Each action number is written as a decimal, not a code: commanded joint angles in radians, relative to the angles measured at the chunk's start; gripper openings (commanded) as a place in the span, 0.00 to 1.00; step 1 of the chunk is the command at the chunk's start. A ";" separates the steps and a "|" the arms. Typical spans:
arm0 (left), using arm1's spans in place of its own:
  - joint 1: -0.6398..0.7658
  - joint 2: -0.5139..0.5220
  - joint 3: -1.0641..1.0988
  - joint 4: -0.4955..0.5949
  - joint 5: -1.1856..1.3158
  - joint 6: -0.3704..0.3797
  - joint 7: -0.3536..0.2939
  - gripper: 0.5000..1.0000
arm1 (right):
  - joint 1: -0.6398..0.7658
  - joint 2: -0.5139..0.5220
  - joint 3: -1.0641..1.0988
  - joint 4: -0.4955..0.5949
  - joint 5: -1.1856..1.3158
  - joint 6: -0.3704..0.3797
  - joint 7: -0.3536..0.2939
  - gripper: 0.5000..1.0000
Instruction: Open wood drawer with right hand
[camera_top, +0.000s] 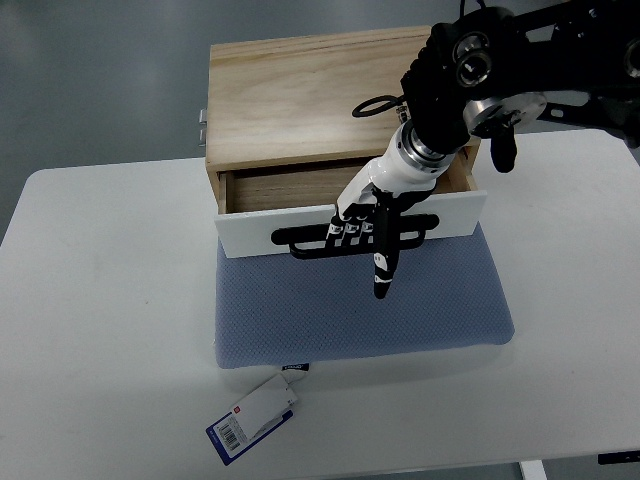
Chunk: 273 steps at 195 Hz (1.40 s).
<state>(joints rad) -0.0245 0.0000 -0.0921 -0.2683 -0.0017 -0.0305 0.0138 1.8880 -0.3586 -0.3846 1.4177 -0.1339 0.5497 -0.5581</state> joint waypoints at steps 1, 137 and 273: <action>0.000 0.000 0.000 0.001 0.000 0.000 0.000 1.00 | 0.002 -0.017 0.001 0.015 0.005 0.019 0.000 0.89; 0.000 0.000 0.000 0.001 0.000 0.001 0.000 1.00 | 0.063 -0.143 0.015 0.142 0.057 0.061 0.000 0.89; 0.000 0.000 0.003 -0.008 0.003 0.000 0.002 1.00 | -0.118 -0.375 0.461 -0.275 0.088 0.032 0.147 0.89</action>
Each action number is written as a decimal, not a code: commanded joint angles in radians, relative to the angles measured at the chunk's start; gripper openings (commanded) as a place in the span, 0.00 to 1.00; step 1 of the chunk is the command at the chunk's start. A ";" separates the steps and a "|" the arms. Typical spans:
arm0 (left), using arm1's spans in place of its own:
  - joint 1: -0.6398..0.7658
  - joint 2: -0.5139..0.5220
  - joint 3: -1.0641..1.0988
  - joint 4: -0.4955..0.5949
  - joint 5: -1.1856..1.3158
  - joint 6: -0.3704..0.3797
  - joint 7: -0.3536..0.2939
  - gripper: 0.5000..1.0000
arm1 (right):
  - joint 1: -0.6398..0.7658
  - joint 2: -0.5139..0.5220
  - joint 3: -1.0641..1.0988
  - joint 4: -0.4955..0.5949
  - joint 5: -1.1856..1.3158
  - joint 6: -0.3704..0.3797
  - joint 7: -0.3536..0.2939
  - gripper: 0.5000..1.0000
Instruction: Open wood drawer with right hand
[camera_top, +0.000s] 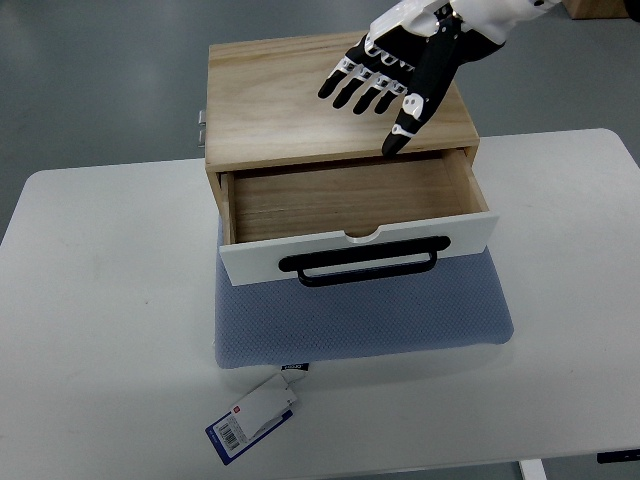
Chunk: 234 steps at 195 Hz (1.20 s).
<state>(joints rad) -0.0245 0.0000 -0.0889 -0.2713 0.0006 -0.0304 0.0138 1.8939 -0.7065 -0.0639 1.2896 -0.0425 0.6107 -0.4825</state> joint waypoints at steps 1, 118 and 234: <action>0.000 0.000 0.000 -0.005 0.001 0.000 0.002 1.00 | -0.124 -0.027 0.141 -0.147 -0.004 -0.029 0.071 0.89; 0.000 0.000 0.000 -0.008 0.004 0.000 0.002 1.00 | -0.970 0.380 1.303 -0.751 0.000 -0.172 0.426 0.89; 0.000 0.000 0.002 -0.011 0.004 0.000 0.002 1.00 | -1.095 0.542 1.517 -0.765 -0.002 -0.167 0.456 0.89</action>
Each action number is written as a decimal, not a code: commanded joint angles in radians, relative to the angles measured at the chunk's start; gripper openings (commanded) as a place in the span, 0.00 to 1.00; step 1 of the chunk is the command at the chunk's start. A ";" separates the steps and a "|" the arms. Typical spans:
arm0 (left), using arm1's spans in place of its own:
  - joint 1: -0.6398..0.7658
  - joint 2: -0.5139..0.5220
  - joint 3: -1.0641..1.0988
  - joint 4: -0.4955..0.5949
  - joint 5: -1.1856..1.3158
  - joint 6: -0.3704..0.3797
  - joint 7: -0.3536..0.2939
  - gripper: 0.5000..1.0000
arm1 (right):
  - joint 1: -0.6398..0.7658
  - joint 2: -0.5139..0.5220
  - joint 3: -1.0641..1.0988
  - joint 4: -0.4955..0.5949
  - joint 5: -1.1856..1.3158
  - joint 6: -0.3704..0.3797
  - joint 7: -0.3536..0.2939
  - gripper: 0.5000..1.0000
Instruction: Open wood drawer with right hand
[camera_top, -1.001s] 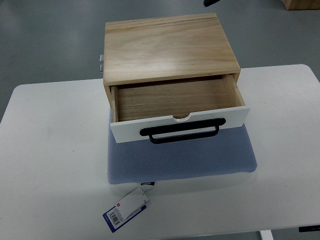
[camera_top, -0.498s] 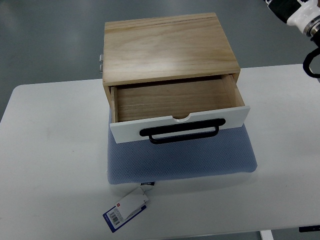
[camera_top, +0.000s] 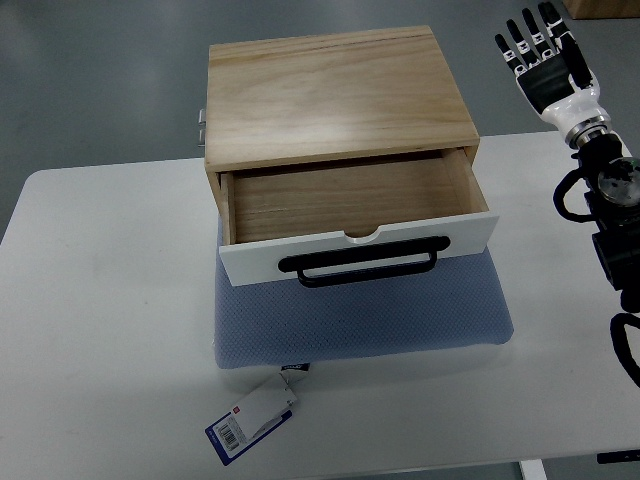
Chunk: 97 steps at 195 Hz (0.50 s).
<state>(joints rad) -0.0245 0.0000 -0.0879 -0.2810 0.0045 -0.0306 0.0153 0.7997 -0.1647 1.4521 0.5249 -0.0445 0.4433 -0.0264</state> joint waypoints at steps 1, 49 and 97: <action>0.000 0.000 0.000 -0.001 0.000 0.000 0.000 1.00 | 0.000 0.001 0.001 0.000 0.000 0.000 0.000 0.89; 0.000 0.000 0.000 0.000 0.000 0.000 0.000 1.00 | -0.011 0.008 0.002 -0.002 0.000 0.000 0.000 0.89; 0.000 0.000 -0.001 0.000 -0.001 0.000 0.000 1.00 | -0.017 0.022 0.002 -0.006 0.000 0.002 0.000 0.89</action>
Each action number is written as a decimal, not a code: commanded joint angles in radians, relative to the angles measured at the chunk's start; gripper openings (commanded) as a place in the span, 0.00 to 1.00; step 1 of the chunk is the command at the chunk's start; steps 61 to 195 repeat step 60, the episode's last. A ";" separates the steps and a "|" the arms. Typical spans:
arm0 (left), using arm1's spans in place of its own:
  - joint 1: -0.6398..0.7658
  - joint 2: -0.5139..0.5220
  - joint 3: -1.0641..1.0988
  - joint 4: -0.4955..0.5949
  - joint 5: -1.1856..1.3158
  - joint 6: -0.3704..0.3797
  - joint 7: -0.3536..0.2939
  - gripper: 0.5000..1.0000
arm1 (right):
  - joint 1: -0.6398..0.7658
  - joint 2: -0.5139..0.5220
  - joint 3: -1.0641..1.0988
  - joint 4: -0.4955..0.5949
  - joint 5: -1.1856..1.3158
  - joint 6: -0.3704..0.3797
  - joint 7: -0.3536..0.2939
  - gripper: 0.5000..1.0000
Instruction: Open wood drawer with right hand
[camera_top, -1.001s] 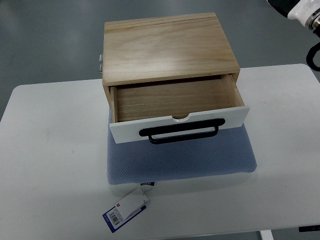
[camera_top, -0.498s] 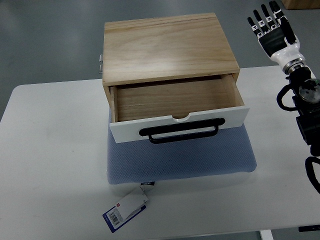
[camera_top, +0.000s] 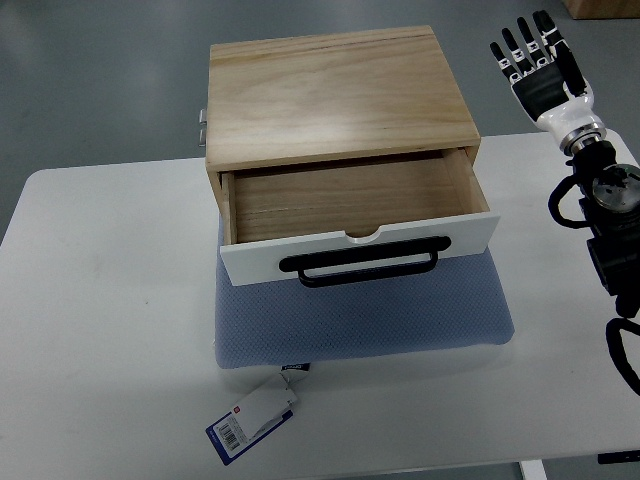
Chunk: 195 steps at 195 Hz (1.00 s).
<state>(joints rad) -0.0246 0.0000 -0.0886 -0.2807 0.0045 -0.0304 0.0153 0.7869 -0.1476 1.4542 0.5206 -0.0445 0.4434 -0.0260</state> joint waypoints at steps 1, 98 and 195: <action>0.000 0.000 0.000 0.000 -0.001 0.000 0.000 1.00 | -0.006 0.005 0.000 -0.002 0.000 0.001 0.000 0.89; 0.002 0.000 0.000 0.003 -0.003 0.001 -0.002 1.00 | -0.037 0.008 0.000 -0.004 0.002 0.023 0.008 0.89; 0.002 0.000 0.000 0.003 -0.003 0.001 -0.002 1.00 | -0.037 0.008 0.000 -0.004 0.002 0.023 0.008 0.89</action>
